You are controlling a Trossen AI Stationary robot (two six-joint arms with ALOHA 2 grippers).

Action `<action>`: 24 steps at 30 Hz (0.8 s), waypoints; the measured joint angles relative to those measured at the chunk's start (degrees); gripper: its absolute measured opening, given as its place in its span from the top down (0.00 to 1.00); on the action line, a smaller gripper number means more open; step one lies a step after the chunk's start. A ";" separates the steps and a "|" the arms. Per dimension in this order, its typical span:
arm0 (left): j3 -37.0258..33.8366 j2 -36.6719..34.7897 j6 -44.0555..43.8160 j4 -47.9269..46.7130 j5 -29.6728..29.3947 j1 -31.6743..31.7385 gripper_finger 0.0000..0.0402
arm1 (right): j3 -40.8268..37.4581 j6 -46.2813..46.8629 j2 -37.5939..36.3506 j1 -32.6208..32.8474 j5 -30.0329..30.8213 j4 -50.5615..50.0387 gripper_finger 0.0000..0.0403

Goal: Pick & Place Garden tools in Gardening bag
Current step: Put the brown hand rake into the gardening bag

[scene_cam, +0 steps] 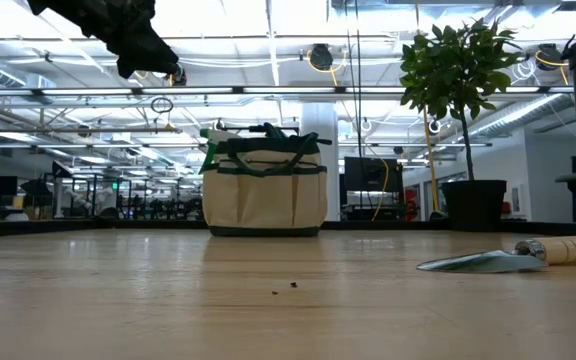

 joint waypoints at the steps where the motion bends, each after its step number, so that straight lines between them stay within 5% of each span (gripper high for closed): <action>1: 0.00 0.00 0.13 0.00 -0.01 0.00 0.60 | 0.00 2.33 0.00 1.01 0.11 -0.01 1.00; 11: 0.00 0.00 0.33 0.05 -0.02 0.00 0.60 | 0.00 16.90 0.00 7.17 8.89 -6.15 0.95; 24: 0.00 0.00 0.37 0.09 -0.02 0.00 0.60 | -1.72 21.54 0.13 9.08 13.66 -9.75 0.62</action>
